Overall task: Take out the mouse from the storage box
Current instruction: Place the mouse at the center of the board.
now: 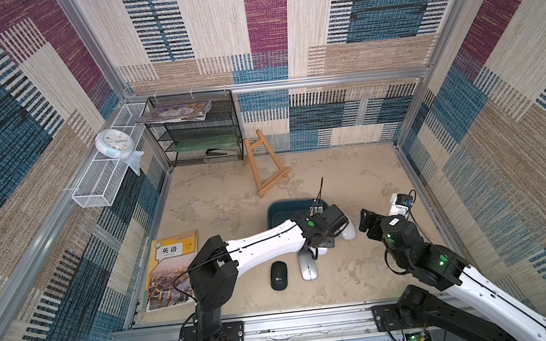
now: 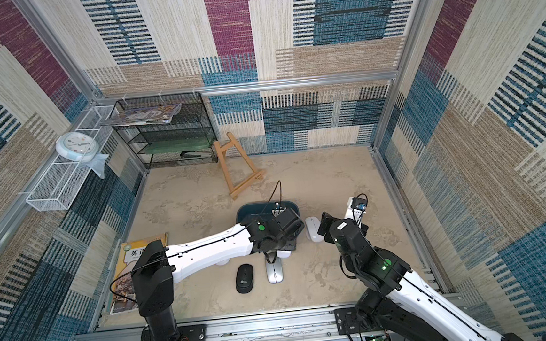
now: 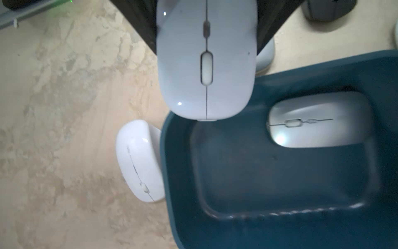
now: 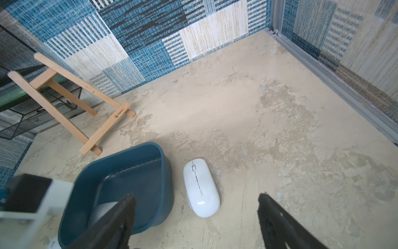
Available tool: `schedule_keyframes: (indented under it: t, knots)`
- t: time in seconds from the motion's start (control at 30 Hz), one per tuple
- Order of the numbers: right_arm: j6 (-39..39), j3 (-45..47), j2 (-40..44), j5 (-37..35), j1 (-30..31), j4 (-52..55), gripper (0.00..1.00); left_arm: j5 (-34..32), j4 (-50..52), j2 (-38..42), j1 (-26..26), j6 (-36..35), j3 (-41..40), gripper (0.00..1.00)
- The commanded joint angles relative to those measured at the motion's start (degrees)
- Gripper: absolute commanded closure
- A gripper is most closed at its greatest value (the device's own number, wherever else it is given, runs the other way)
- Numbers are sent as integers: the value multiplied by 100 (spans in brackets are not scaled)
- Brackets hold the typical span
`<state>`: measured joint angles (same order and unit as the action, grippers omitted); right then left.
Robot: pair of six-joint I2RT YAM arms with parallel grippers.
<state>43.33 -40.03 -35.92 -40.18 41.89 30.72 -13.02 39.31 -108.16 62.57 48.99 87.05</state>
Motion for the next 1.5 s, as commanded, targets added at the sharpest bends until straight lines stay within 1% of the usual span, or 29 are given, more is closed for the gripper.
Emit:
schedule_keyframes:
  t: [0.0,0.07,0.17,0.33,0.53,0.67,0.77,0.93,1.03,1.17,1.27,1.33,1.47]
  knots:
    - [-135,-392,129,-488,-5,579,9,202,-155,-207,237,-191,78,46]
    - [-227,-734,235,-709,-4,848,9,402,-160,-417,298,-248,200,45]
    - [-354,-1140,466,-844,-6,1116,8,548,-167,-771,391,-374,436,45]
    - [-563,-1404,855,-886,-5,1089,9,656,13,-1353,458,-514,1029,45]
    - [-692,-1759,902,-956,-1,1311,8,814,225,-1867,464,-575,1507,44]
    - [-705,-1771,1020,-1009,-6,1317,8,851,513,-2230,458,-640,1961,43]
    - [-750,-1767,1056,-957,-10,1288,8,871,529,-2376,460,-669,2141,43]
    - [-791,-1744,1022,-974,-7,1355,8,875,607,-2523,462,-644,2316,38]
    - [-792,-1763,1034,-1009,-5,1384,8,975,630,-2605,463,-717,2433,29]
    - [-800,-1770,1008,-994,-3,1319,8,935,652,-2545,468,-729,2442,21]
    - [-820,-1736,960,-1004,-5,1296,8,806,645,-2289,470,-780,2300,19]
    - [-810,-1749,923,-1009,-4,1280,8,608,409,-1843,502,-910,1978,18]
    - [-904,-1703,844,-1000,-1,1104,8,198,-441,-613,481,-1065,867,15]
